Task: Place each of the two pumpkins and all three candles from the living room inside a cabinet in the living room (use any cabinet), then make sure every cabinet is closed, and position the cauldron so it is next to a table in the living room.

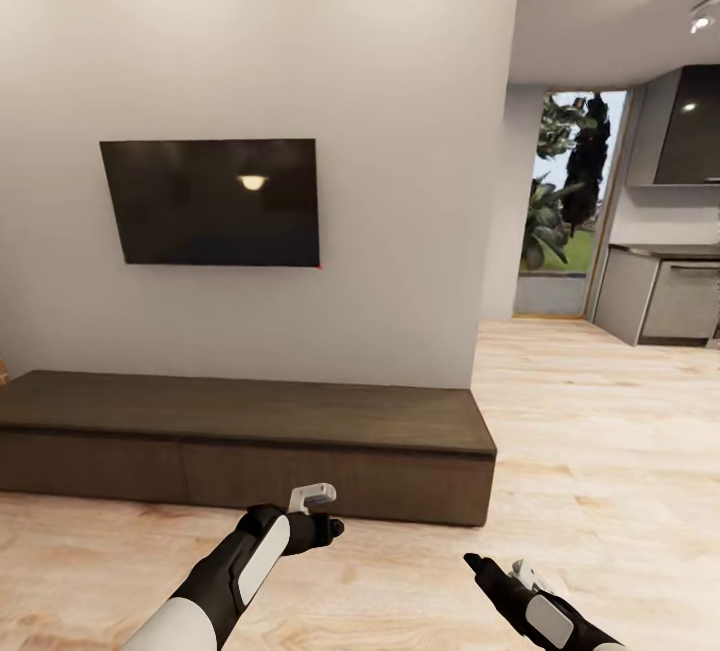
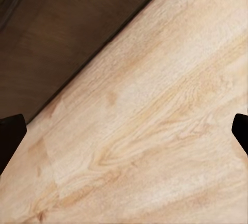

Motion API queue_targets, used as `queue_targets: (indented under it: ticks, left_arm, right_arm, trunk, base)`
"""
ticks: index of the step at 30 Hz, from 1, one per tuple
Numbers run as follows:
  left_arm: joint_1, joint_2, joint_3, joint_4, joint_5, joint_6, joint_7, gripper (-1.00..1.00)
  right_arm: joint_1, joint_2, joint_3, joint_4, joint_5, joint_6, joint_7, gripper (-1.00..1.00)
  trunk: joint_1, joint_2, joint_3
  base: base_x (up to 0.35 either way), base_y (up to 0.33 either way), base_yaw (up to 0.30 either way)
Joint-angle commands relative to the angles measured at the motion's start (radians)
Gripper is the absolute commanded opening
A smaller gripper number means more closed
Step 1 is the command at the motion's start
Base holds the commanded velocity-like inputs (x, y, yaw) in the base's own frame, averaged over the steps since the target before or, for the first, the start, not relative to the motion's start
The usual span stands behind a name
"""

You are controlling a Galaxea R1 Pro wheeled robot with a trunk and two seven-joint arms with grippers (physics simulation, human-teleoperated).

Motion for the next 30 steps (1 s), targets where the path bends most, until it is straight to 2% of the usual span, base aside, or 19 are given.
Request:
queue_targets:
  ticks: [1, 30]
  left_arm:
    - [-0.001, 0.001, -0.004, -0.002, 0.01, 0.003, 0.01, 1.0]
    - [-0.001, 0.001, -0.005, -0.002, 0.009, 0.003, 0.01, 1.0]
  right_arm:
    - [-0.001, -0.001, 0.008, 0.0, -0.01, 0.003, 0.001, 1.0]
    - [-0.001, 0.0, 0.008, 0.001, -0.01, 0.003, 0.0, 1.0]
  trunk:
    - [0.0, -0.001, -0.003]
    - [0.0, -0.001, -0.049]
  base:
    - [0.068, 0.034, -0.073]
    - [0.004, 0.002, -0.083]
